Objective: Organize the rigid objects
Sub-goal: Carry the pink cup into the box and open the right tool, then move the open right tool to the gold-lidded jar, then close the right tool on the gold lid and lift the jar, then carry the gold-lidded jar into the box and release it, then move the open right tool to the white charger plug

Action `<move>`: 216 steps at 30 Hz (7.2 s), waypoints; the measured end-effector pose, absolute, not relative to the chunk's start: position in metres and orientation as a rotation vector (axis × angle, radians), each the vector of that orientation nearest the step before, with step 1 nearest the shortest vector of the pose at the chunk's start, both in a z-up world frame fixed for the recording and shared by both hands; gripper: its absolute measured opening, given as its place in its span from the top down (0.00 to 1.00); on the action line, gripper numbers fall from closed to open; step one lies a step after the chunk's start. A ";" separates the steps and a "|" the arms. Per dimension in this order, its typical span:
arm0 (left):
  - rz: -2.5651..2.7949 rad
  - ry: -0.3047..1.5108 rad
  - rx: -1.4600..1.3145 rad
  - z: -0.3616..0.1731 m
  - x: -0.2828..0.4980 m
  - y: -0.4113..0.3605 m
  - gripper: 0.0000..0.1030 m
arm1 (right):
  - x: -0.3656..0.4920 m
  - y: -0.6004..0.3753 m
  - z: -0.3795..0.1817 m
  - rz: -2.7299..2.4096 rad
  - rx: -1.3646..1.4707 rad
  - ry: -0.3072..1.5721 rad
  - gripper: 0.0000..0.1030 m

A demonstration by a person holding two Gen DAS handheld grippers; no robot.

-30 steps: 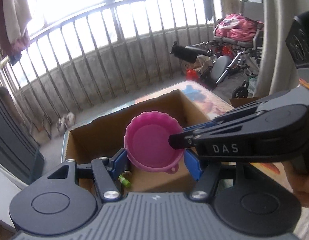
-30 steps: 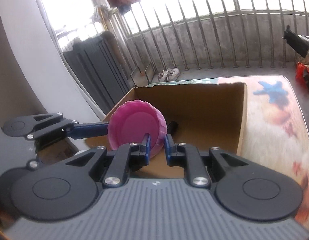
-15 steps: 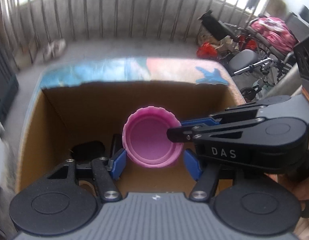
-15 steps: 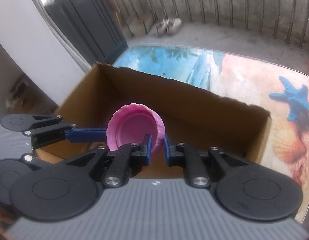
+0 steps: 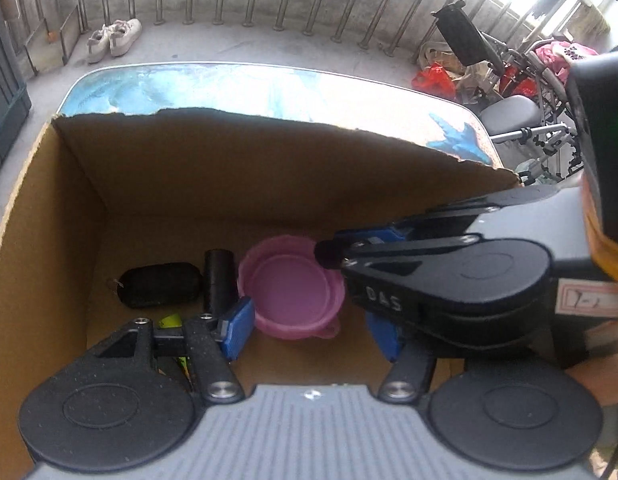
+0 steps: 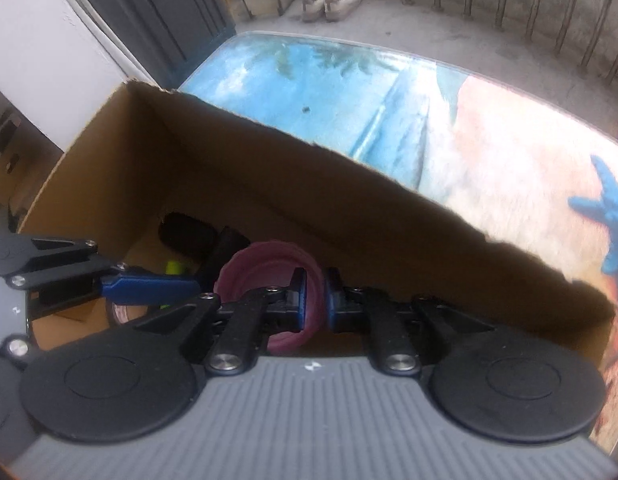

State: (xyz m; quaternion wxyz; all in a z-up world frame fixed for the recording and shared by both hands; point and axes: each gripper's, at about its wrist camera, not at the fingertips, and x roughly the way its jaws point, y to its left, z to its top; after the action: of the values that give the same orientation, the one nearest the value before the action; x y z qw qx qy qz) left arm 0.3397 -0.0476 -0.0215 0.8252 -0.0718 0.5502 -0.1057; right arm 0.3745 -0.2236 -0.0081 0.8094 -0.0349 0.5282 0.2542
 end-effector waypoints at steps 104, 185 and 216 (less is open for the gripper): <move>-0.357 0.699 0.129 0.074 0.155 -0.105 0.48 | 0.151 -0.271 0.120 0.535 0.174 0.742 0.58; -0.242 0.784 0.286 -0.040 0.077 -0.059 0.31 | 0.089 -0.252 -0.010 0.565 0.518 0.905 0.59; -0.315 0.759 0.313 -0.061 0.076 -0.053 0.31 | 0.131 -0.237 -0.044 0.598 0.551 1.009 0.52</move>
State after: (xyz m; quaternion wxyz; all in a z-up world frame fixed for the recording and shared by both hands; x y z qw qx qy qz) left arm 0.0762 -0.0532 -0.0611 0.9050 0.1515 0.3672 -0.1525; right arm 0.1313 -0.2370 -0.0438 0.7973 0.2566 0.4700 0.2785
